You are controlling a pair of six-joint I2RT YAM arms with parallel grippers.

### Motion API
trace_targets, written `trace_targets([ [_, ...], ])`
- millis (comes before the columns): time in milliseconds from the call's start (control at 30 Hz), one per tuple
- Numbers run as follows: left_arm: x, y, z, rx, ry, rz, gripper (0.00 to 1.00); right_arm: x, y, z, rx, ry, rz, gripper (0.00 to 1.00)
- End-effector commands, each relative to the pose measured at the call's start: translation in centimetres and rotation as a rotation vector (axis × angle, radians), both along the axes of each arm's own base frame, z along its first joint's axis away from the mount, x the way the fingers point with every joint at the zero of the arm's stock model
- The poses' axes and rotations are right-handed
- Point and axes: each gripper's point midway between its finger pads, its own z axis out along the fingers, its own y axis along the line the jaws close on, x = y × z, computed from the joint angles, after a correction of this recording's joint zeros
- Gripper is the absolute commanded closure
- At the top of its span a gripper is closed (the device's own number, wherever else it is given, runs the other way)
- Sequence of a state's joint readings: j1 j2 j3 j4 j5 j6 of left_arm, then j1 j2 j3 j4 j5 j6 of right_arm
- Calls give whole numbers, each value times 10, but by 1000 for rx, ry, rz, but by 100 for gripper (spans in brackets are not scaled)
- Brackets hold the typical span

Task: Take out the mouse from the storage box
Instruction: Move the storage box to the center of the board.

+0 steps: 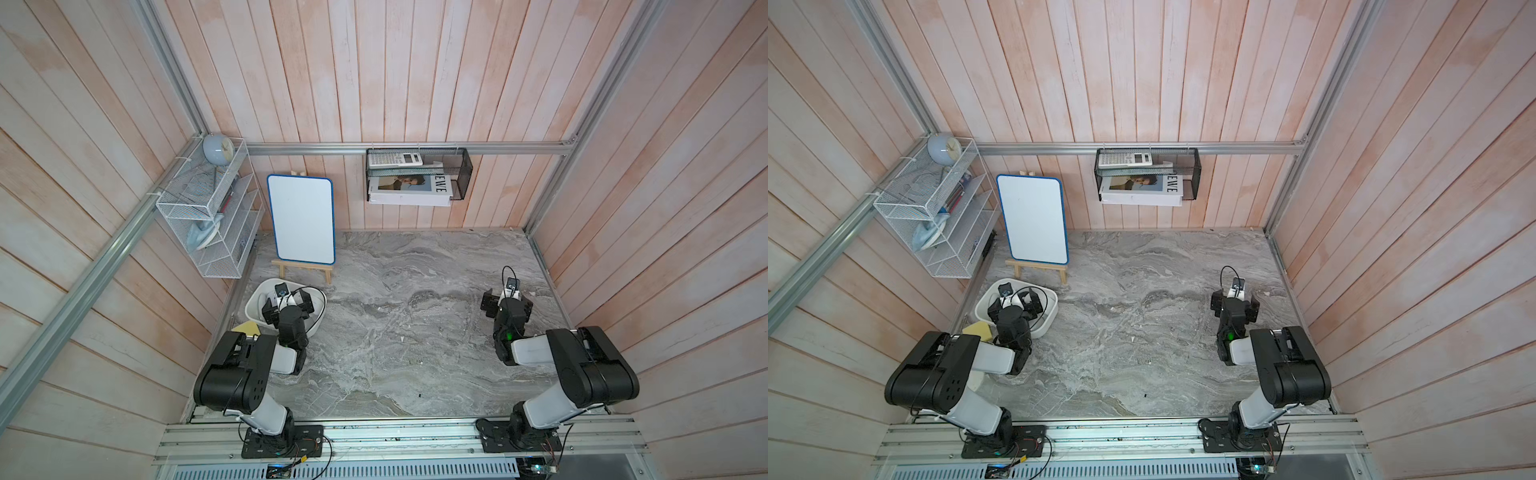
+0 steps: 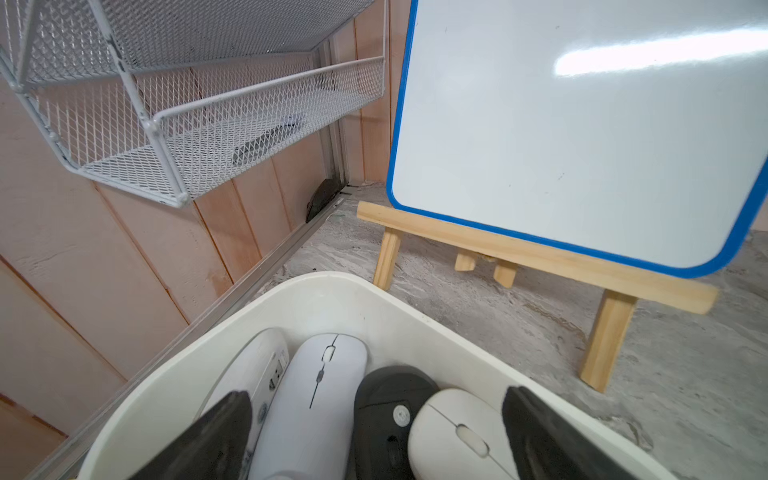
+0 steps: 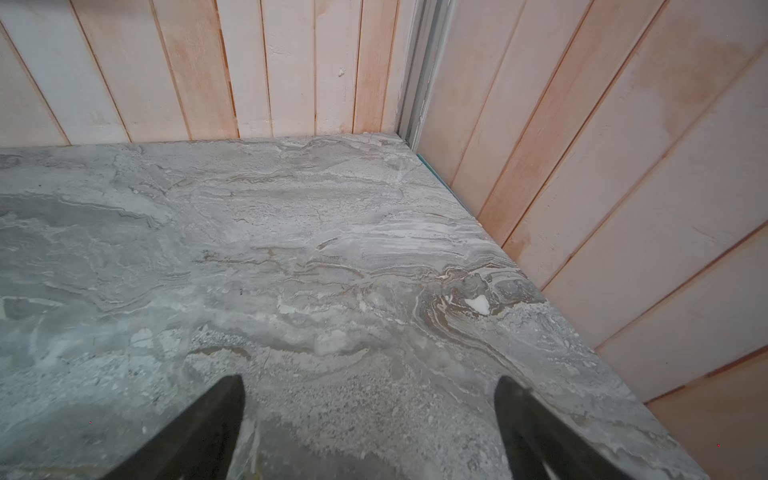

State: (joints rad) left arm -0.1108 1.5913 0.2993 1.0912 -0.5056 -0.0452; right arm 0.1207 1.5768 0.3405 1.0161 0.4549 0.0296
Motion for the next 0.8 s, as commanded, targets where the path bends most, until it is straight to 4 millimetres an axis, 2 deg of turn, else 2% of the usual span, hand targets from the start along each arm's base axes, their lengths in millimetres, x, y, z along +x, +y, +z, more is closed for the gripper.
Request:
trace_targets([
  [0,2,2,7,-1,-21,10,0,2,-3,1,6,-2,-19,2],
  [767,5,3,6,-8,-7,10,0,2,-4,2,7,-4,-20,2],
])
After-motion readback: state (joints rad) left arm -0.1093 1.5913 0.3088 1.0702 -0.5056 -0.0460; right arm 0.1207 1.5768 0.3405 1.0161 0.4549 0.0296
